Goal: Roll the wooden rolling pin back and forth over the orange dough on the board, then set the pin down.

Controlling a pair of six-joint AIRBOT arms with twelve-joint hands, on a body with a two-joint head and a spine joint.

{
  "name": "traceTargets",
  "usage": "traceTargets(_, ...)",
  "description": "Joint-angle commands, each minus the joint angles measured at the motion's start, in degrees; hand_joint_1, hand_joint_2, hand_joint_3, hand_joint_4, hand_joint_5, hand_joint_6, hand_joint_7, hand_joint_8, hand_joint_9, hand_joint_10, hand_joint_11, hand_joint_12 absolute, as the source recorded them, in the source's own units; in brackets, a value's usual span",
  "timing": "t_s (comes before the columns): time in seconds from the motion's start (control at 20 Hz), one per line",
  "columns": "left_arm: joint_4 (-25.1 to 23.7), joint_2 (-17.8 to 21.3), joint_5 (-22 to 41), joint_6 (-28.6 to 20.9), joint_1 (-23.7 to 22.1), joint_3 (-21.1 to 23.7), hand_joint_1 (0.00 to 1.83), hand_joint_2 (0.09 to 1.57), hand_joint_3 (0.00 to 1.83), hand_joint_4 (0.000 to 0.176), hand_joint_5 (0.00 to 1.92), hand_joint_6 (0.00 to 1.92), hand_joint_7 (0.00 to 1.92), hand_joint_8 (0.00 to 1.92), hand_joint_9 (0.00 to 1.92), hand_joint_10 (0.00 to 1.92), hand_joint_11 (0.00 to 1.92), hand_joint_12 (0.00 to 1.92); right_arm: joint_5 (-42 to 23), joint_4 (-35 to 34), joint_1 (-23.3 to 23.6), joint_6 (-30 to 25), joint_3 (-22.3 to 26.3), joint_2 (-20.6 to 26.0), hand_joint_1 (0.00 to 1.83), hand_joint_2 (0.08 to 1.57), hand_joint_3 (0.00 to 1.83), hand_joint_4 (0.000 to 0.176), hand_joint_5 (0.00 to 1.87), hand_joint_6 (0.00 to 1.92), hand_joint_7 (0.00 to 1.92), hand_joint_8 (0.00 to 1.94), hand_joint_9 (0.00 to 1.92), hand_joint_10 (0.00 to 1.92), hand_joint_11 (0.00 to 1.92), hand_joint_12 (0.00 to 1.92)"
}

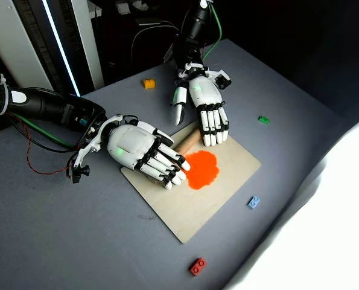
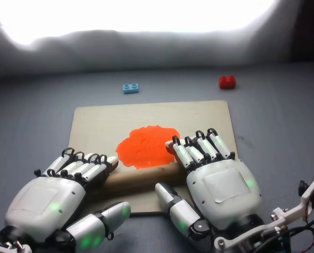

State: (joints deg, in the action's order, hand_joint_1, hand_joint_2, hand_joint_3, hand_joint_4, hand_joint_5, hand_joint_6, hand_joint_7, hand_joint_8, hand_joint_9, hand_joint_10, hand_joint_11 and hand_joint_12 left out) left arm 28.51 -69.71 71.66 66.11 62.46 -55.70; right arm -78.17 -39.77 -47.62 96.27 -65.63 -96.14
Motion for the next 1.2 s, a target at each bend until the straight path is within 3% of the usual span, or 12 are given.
traceTargets(0.0,-2.86,0.29,4.22,-0.24,-0.42,-0.3,0.0,1.33,0.0,0.0,0.26,0.0,0.33,0.0,0.28,0.0,0.0,0.6,-3.99,3.16,0.4,0.25,0.22,0.22,0.0,1.36,0.0,0.0,0.12,0.63,0.46,0.01,0.16,0.64,0.0,1.17)
traceTargets(1.15,-4.73,1.21,0.1,-1.35,-6.08,-1.93,0.0,1.33,0.0,0.0,0.28,0.0,0.34,0.0,0.28,0.0,0.0,0.59,-4.13,3.21,3.03,0.14,0.22,1.41,0.0,1.35,0.0,0.0,0.13,0.63,0.47,0.01,0.16,0.64,0.0,1.19)
